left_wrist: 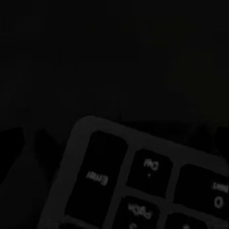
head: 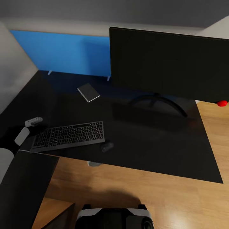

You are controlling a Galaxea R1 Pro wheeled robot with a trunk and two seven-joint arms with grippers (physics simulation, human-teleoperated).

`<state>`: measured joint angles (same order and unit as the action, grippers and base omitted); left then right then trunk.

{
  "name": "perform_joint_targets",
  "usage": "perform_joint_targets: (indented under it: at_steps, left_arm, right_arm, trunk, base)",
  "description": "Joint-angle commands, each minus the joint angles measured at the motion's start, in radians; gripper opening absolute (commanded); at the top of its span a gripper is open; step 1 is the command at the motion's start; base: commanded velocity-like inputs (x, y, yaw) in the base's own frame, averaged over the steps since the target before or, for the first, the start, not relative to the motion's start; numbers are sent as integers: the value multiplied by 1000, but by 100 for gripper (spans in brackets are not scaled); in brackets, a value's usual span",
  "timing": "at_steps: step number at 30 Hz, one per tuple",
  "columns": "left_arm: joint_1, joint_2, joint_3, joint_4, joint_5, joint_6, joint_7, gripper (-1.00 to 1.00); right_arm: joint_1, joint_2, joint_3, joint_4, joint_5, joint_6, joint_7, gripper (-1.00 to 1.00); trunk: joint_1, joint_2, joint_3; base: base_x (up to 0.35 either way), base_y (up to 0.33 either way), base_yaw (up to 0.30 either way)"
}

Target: In the bedroom, organize the workspace by keeping the computer under the desk, ensuring the monitor is on the desk, placing the keyboard on the desk next to the monitor, placing the mouse on the desk next to the keyboard, moving the folder from the swivel chair onto the desk next to the mouse, stacking the notebook on top of the folder with the pen on top of the notebook, and positioning the swivel chair next to the desk.

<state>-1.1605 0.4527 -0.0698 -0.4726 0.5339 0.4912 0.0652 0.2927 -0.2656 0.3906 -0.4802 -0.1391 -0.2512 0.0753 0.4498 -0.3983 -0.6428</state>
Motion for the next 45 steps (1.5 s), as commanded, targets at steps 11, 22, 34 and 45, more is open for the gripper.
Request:
perform_joint_targets:
  at_steps: [11, 22, 34, 45]
  left_arm:
    - [2, 1, -7, -1, 11, 3, 7, 100]
    - [2, 0, -7, -1, 11, 2, 6, 100]
    - [2, 1, -4, -1, 11, 3, 6, 100]
    - [2, 0, -2, -1, 11, 3, 7, 100]
  right_arm:
    - [0, -4, 5, -1, -11, -2, 3, 100]
    - [0, -4, 5, -1, -11, -2, 3, 100]
    - [0, -4, 5, -1, -11, -2, 3, 100]
    - [0, -4, 5, -1, -11, -2, 3, 100]
  trunk:
    - [0, -2, -1]
    - [0, -2, -1]
    - [0, -2, -1]
    - [0, -2, -1]
  base:
    - [-69, 0, 0]
    - [-1, 0, 0]
    - [-81, -5, 0]
    - [-30, -5, 0]
